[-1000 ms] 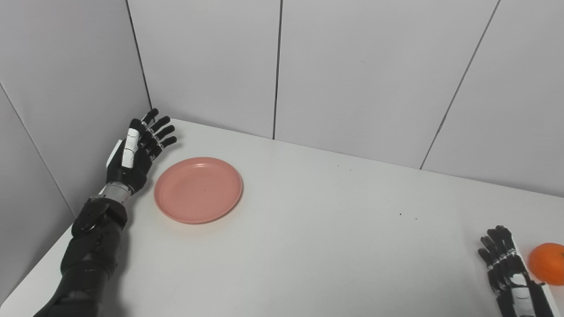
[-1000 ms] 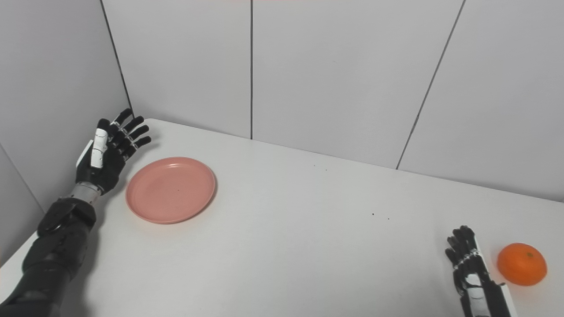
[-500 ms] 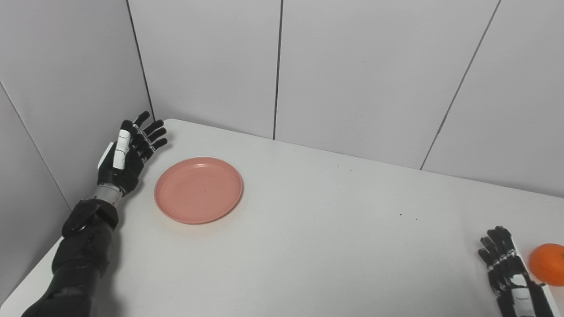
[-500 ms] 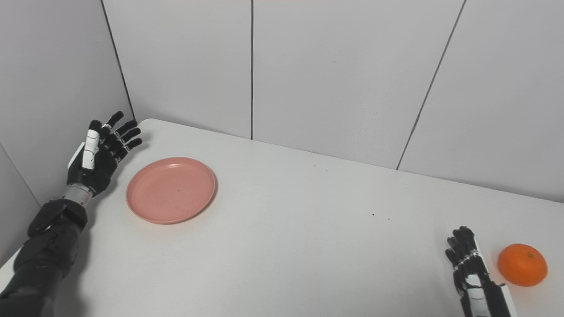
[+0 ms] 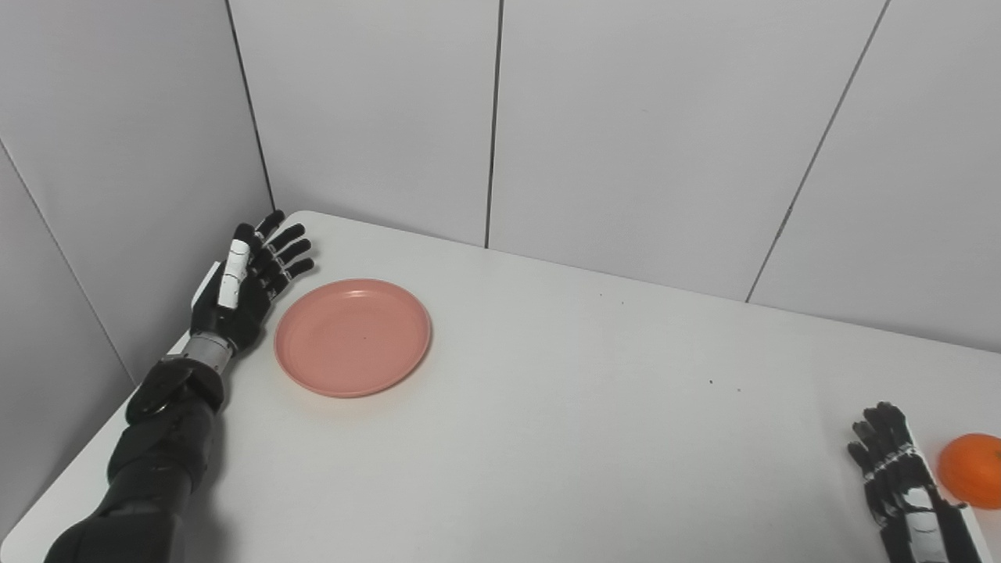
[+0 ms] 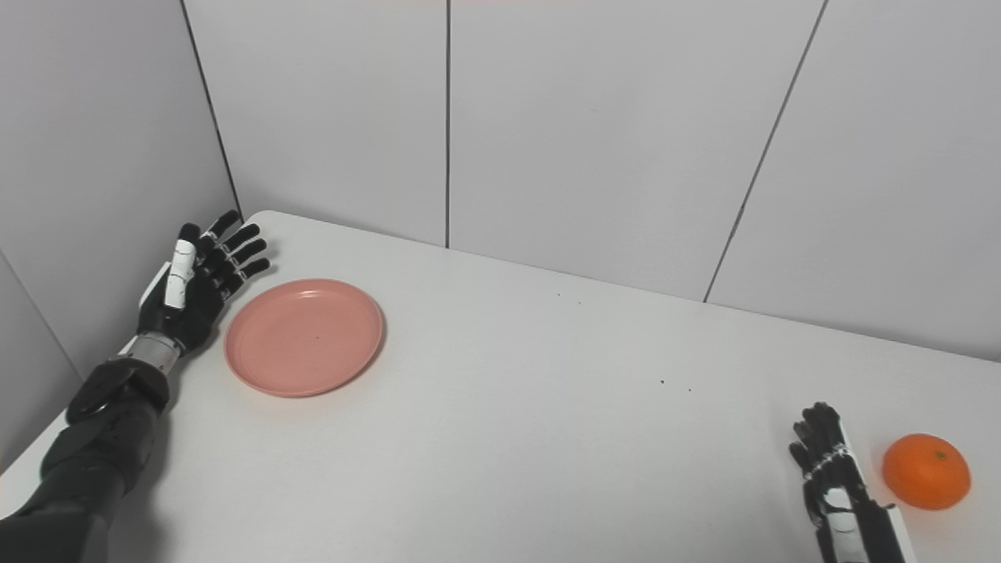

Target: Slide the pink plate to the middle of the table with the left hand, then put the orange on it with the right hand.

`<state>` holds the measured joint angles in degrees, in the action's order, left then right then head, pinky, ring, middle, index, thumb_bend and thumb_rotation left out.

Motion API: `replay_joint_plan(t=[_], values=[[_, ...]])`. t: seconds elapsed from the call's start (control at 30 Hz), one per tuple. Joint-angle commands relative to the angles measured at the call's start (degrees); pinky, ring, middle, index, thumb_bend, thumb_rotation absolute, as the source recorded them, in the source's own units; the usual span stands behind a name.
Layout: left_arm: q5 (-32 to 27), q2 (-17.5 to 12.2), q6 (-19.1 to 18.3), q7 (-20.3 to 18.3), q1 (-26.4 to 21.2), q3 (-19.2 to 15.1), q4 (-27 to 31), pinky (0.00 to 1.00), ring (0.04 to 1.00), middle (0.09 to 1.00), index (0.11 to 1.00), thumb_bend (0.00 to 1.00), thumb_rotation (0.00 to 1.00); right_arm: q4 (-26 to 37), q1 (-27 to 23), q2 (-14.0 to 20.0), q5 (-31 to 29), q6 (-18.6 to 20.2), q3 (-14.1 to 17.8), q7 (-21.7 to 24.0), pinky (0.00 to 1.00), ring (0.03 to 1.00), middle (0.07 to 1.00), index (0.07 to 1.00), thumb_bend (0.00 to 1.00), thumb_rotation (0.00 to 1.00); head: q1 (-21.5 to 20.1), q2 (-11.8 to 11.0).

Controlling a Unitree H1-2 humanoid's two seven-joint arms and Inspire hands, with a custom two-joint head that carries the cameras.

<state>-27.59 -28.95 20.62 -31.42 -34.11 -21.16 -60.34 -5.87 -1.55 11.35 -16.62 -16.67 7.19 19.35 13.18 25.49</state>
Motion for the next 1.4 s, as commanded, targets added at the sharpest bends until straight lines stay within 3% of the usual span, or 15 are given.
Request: replay_joint_plan(t=[0.0,0.23,0.47,0.73,1.03,1.37], values=[[0.4,0.1,2.7,-1.0,-1.6,0.3,-1.3,0.83,0.885,0.901,0.941,0.93,0.8,-5.8,4.3,-3.3,-0.3,-1.5,-1.9,0.3,1.0,0.996,0.99,0.983,0.81,0.9,-0.1,0.1],[0.8,0.1,4.4,-1.9,-2.6,0.4,-6.2,0.87,0.898,0.912,0.948,0.92,0.78,-5.3,4.5,-3.4,-0.3,-1.2,-1.9,0.0,0.99,0.983,0.983,0.979,0.81,0.89,-0.1,0.1],[0.6,2.1,3.4,-0.1,-1.3,0.4,-4.1,0.82,0.886,0.888,0.923,0.94,0.78,-4.7,4.7,-3.3,-0.5,-1.0,-2.1,0.3,1.0,0.99,0.988,0.986,0.78,0.89,-0.5,0.7],[0.7,3.6,3.2,-1.5,0.8,0.8,-3.0,0.78,0.885,0.897,0.929,0.95,0.75,-3.5,5.2,-3.5,-0.4,-0.5,-2.1,-0.1,0.99,0.982,0.984,0.98,0.77,0.9,-0.9,1.3],[0.6,5.6,0.7,-0.1,5.0,1.6,3.6,0.72,0.853,0.872,0.92,0.94,0.76,-2.5,5.5,-3.6,-0.6,0.1,-2.2,-0.3,0.99,0.981,0.982,0.978,0.76,0.89,-1.1,1.6],[0.5,7.6,-6.2,2.8,10.6,2.1,16.5,0.75,0.855,0.861,0.923,0.97,0.74,-1.8,5.6,-3.7,-0.2,0.6,-2.3,-0.8,0.98,0.975,0.98,0.974,0.76,0.88,-1.3,2.0]])
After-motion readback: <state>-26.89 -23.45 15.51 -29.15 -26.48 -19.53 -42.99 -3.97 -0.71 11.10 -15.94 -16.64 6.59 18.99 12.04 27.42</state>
